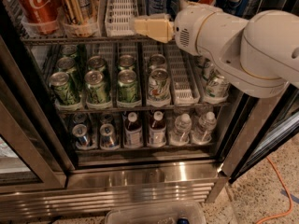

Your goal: Pick pepsi can from top shelf of fridge

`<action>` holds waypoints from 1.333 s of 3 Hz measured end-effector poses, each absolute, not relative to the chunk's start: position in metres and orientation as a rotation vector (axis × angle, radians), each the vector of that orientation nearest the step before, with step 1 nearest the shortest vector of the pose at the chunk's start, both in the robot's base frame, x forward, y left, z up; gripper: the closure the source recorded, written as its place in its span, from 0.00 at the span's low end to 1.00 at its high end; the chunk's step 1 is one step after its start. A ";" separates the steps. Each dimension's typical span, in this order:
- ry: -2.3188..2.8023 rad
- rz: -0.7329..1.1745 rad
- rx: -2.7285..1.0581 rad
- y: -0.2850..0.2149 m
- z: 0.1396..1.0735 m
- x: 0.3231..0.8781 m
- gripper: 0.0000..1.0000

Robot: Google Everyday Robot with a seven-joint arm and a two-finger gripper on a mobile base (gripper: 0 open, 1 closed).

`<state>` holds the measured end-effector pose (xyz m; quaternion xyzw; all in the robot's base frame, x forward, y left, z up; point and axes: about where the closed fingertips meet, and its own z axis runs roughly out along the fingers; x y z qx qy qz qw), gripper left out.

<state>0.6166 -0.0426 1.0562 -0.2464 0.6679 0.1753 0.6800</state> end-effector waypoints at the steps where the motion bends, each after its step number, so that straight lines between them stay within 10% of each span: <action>1: 1.497 0.389 -0.530 -0.045 1.056 0.624 0.11; 4: 1.500 0.377 -0.476 -0.049 1.055 0.633 0.19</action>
Offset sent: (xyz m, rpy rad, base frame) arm 0.0216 -0.0168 -0.0061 0.0492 0.0024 -0.0743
